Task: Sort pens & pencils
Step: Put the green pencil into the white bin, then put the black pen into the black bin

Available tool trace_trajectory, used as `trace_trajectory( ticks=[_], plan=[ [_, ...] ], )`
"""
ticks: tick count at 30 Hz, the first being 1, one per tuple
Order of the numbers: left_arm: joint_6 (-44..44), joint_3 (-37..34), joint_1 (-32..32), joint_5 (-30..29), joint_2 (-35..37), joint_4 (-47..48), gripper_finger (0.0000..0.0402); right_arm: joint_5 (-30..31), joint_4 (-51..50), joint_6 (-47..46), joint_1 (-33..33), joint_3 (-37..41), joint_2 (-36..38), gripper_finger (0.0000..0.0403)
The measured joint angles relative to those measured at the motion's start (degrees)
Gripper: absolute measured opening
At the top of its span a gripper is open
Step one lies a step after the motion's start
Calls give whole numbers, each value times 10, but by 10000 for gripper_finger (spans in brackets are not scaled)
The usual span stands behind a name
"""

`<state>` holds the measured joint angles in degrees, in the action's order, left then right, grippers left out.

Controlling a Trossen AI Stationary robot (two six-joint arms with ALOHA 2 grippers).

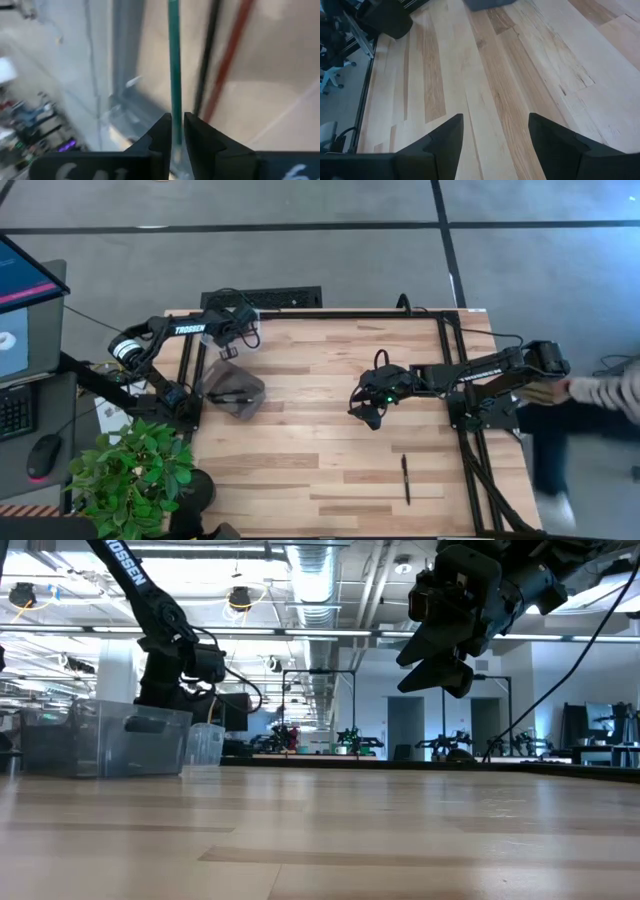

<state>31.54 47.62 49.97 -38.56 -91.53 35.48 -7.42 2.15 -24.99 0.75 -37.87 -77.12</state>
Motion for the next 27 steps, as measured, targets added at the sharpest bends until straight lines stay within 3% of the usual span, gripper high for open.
trace_trajectory(
  ticks=[5, 11, 16, 22, 27],
  plan=[
    [-14, 0, -1, 25, 0, 0, 64, 0, 0, 0, 0, 0, 0, 244],
    [-60, 2, -3, -24, 0, 4, 81, 0, 2, 0, 0, 0, 0, 244],
    [-74, 22, -18, -22, 23, 9, 82, 1, 31, 0, 0, 0, 0, 244],
    [-86, 43, -63, 8, 101, 13, 82, 0, 21, -1, 0, 0, 0, 244],
    [-130, 45, -122, 96, 205, 16, 82, 0, -6, -20, -1, 1, 30, 244]
  ],
)
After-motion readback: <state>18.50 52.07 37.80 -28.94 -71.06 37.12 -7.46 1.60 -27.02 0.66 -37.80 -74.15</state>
